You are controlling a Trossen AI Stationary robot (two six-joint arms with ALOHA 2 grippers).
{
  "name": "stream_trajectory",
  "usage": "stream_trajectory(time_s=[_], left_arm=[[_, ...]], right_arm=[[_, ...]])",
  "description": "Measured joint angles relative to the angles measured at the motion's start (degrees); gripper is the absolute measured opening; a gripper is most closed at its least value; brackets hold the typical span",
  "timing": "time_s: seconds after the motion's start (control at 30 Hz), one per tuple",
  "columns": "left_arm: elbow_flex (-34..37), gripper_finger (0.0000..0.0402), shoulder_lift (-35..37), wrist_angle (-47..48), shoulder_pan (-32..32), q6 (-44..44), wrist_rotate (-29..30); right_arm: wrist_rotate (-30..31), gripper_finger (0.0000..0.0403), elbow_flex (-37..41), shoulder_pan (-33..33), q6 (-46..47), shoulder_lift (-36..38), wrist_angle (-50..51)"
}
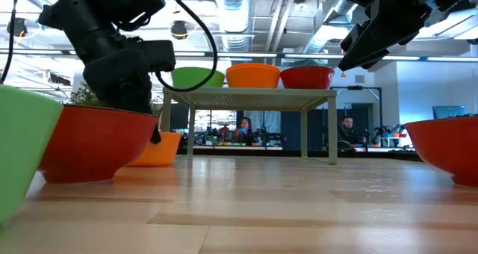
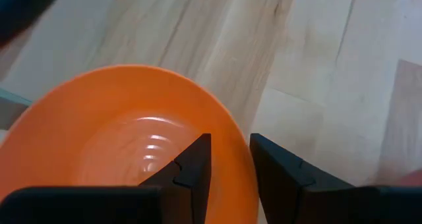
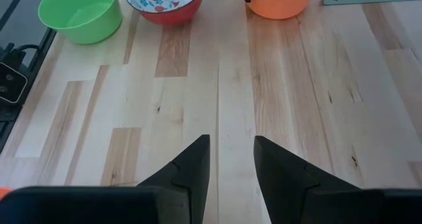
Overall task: Pick & Place Mini bowls
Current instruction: Stack the orange bowl on the orange bowl on the shelf
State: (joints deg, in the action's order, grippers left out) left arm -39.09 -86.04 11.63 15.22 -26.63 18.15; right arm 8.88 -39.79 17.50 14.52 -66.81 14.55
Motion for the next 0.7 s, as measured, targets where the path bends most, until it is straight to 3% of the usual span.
stream_trajectory(time_s=[0.13, 0.3, 0.5, 0.7], left_arm=[[0.0, 0.0083, 0.3, -0.2, 0.1, 2.5, 0.6], [-0.1, 0.0012, 0.4, -0.5, 0.2, 5.4, -4.1], [-1.5, 0.0008, 2.5, 0.2, 3.0, 8.4, -1.1], [-8.6, 0.0007, 5.8, -0.1, 7.9, 11.7, 1.4]], right_arm=[[0.0, 0.0113, 0.0, 0.0, 0.0, 0.0, 0.0], [0.0, 0.0113, 0.0, 0.0, 0.0, 0.0, 0.0], [0.0, 0.0113, 0.0, 0.0, 0.1, 0.0, 0.0], [0.0, 0.0113, 0.0, 0.0, 0.1, 0.0, 0.0]])
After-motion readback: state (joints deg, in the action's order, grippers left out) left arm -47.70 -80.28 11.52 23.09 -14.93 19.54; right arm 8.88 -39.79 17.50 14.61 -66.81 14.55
